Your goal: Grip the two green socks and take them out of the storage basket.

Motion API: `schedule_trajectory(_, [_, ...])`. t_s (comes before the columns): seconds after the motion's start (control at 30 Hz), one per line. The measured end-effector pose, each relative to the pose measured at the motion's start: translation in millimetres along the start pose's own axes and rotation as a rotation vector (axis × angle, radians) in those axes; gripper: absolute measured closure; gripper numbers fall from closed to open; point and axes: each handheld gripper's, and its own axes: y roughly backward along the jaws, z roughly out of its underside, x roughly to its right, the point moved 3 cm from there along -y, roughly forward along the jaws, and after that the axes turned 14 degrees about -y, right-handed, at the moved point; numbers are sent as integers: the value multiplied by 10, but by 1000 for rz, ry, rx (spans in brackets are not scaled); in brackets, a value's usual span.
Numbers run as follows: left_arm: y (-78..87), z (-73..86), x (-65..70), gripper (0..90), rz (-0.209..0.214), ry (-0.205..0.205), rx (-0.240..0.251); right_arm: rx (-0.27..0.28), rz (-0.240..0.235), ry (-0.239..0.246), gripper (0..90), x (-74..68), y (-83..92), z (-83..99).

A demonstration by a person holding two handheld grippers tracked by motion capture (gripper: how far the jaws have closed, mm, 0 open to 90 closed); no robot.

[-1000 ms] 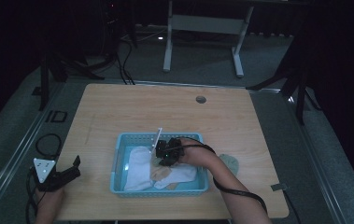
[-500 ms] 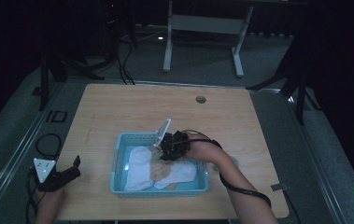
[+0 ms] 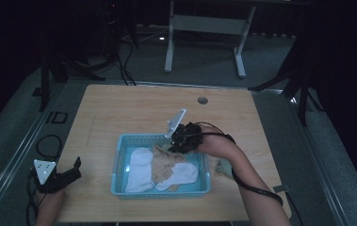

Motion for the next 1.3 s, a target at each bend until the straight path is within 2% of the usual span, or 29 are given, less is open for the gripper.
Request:
schedule_trajectory(0.27, [-2, 0, 1, 4, -1, 2, -2, 33, 51, -17, 812, 97, 292, 66])
schedule_trajectory(0.3, [-2, 0, 0, 4, -1, 2, -2, 53, 64, -26, 812, 130, 378, 94])
schedule_trajectory(0.63, [-3, 0, 1, 4, -2, 3, -3, 82, 119, -73, 813, 304, 640, 290])
schedule_trajectory(0.7, [-4, -1, 1, 4, -2, 3, -3, 98, 133, -102, 813, 376, 717, 385])
schedule_trajectory(1.0, [-4, -1, 1, 4, -3, 4, -3, 88, 183, -177, 812, 590, 769, 730])
schedule_trajectory(1.1, [-5, 0, -1, 4, -3, 6, -4, 76, 198, -203, 812, 665, 735, 870])
schedule_trajectory(1.2, [-4, 0, 0, 4, -3, 6, -3, 86, 197, -239, 812, 751, 689, 1014])
schedule_trajectory(1.23, [-4, 0, 0, 4, -3, 6, -3, 86, 197, -239, 812, 751, 689, 1014])
schedule_trajectory(1.3, [-3, 0, 0, 4, -3, 5, -3, 65, 225, -271, 812, 834, 613, 1150])
